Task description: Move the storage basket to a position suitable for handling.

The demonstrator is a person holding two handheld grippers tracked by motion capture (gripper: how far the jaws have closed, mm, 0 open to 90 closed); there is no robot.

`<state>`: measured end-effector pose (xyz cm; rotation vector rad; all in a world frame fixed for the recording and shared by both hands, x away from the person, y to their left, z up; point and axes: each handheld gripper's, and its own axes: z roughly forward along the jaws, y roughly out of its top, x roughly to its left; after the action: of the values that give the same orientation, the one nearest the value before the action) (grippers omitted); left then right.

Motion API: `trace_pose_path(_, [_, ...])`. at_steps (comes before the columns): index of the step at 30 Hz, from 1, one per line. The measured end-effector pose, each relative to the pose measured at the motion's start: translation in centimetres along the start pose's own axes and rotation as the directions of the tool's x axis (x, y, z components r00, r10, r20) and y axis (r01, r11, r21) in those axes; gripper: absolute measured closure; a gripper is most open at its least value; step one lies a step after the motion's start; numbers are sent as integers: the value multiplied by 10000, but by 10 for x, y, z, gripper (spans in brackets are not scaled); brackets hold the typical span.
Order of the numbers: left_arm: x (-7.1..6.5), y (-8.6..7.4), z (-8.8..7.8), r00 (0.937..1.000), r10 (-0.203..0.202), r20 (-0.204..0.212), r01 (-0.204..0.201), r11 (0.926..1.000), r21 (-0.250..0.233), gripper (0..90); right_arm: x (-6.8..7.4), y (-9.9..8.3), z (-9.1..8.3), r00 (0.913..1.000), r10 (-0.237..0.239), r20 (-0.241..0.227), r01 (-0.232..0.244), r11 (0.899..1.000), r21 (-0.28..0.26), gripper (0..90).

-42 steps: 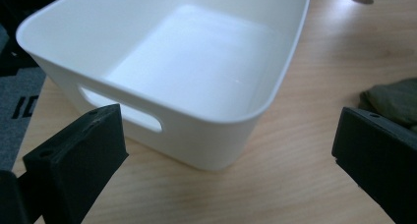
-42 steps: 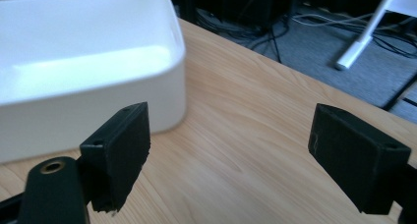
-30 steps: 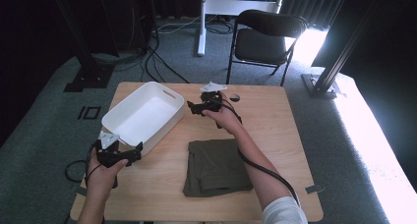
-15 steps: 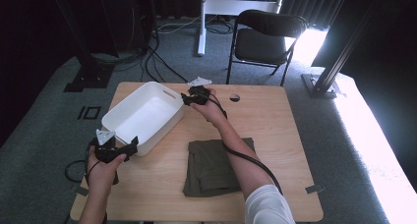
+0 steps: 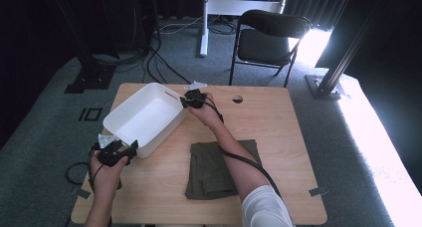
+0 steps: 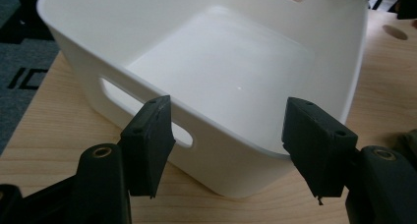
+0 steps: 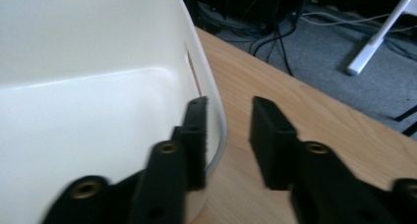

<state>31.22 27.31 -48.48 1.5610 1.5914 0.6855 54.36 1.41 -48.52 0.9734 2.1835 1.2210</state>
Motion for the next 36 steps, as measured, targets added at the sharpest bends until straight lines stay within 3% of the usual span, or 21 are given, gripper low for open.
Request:
trace_pose_path(4, [-1, 0, 0, 9997, -26, -247, 23, 9999, -114, 479, 5, 2, -3, 9989, -363, 289, 358, 9992, 187, 828])
trace_pose_path(7, [-5, 2, -2, 9983, -160, -564, 153, 9998, -137, 575, 7, 2, -5, 9989, -260, 385, 249, 9992, 299, 848])
trace_pose_path(10, [-7, 5, -3, 9959, 115, -895, -129, 9998, -153, 681, 7, 1, -8, 9990, -100, 434, 85, 9993, 351, 849])
trace_pose_path(25, [-12, 11, 8, 9918, 224, -1259, -254, 9994, -215, 739, -1, -10, -27, 9979, 116, 635, -141, 9991, 391, 840])
trace_pose_path(36, [-17, 15, 17, 9948, 149, -1009, -180, 9994, -304, 762, -8, -21, -47, 9951, 338, 934, -387, 9979, 511, 839])
